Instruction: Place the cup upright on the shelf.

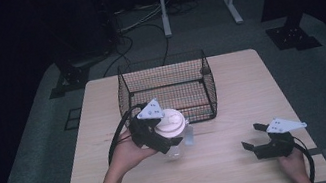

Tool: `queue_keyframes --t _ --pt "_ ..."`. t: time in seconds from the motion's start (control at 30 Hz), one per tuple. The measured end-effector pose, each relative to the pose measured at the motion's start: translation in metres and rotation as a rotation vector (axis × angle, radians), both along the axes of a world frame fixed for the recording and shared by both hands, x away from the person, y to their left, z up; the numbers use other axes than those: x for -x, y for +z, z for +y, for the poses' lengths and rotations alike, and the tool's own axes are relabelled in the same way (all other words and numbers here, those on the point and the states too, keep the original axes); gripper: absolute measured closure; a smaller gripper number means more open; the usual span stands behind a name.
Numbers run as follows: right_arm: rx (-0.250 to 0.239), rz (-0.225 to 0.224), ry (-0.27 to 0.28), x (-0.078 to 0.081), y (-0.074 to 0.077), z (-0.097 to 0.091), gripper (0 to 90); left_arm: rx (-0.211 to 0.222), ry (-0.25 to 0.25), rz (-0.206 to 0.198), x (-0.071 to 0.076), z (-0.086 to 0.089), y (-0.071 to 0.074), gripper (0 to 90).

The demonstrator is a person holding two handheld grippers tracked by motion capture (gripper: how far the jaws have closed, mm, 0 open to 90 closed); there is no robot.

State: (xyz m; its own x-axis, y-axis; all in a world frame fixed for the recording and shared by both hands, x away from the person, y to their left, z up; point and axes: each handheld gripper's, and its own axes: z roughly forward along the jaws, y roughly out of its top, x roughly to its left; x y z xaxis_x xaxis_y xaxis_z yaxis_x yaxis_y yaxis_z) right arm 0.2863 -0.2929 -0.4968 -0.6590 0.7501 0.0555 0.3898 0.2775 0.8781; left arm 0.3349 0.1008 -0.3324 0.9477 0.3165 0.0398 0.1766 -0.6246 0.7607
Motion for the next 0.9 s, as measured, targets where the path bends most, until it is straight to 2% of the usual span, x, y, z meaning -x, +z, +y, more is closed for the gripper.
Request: queue_keyframes --t 0.17,0.3,0.37,0.47,0.5,0.53,0.63,0.87,0.9 --pt "-0.002 -0.001 0.001 0.0 0.0 0.0 12.9 0.008 -0.009 0.002 -0.007 -0.004 0.014 5.0" --pt "-0.004 -0.003 0.002 0.0 0.0 0.0 12.9 0.034 -0.016 0.021 -0.014 -0.005 0.024 5.0" --pt "-0.005 -0.002 0.001 0.0 0.0 0.0 12.9 0.042 -0.017 0.028 -0.021 -0.006 0.035 5.0" --pt "-0.005 -0.003 0.001 0.0 0.0 0.0 12.9 0.032 -0.02 0.022 -0.027 -0.009 0.047 5.0" --pt "-0.005 -0.004 0.002 0.0 0.0 0.0 12.9 0.032 -0.02 0.022 -0.027 -0.009 0.047 5.0" --pt "-0.006 -0.003 0.001 0.0 0.0 0.0 12.9 0.012 -0.023 0.01 -0.029 -0.012 0.055 5.0" --pt "-0.008 -0.004 0.001 0.0 0.0 -0.001 12.9 -0.008 -0.026 0.004 -0.034 -0.015 0.064 5.0" --pt "-0.011 -0.004 0.002 0.0 0.0 -0.001 12.9 -0.033 -0.025 -0.002 -0.043 -0.021 0.077 5.0" --pt "-0.011 -0.004 0.002 0.0 0.0 -0.001 12.9 -0.027 -0.021 0.002 -0.045 -0.022 0.079 5.0"
